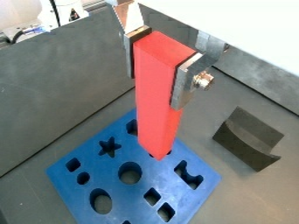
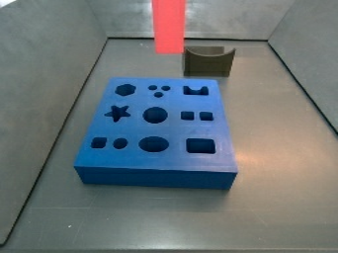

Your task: Insert the rectangle object.

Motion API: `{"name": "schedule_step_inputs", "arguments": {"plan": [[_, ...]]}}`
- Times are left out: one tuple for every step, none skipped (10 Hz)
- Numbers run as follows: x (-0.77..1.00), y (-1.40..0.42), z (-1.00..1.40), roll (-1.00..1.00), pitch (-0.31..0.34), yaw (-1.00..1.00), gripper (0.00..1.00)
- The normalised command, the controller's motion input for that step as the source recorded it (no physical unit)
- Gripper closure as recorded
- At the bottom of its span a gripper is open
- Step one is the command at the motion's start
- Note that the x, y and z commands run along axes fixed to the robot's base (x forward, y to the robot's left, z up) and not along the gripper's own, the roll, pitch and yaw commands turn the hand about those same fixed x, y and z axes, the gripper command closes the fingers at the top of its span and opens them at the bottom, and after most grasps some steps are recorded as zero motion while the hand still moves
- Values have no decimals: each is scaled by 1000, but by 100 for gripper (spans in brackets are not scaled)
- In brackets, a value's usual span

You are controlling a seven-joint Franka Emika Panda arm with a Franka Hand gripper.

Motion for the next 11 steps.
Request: {"name": "schedule_step_inputs", "arguments": {"plan": [[0, 0, 0, -10, 0, 0, 100], [40, 0, 0, -7, 0, 0, 100], [283, -483, -503, 0, -90, -34, 100], [206, -826, -691, 73, -103, -300, 100], [240, -689, -720, 44, -74, -357, 100], [309, -666, -774, 37, -33, -309, 100], [374, -660, -880, 66, 0, -274, 100], [483, -626, -846, 159, 89, -177, 100], [537, -649, -569, 250, 163, 0, 100], [534, -531, -494, 320, 183, 26, 100], [514, -543, -323, 331, 223, 0, 100]]}}
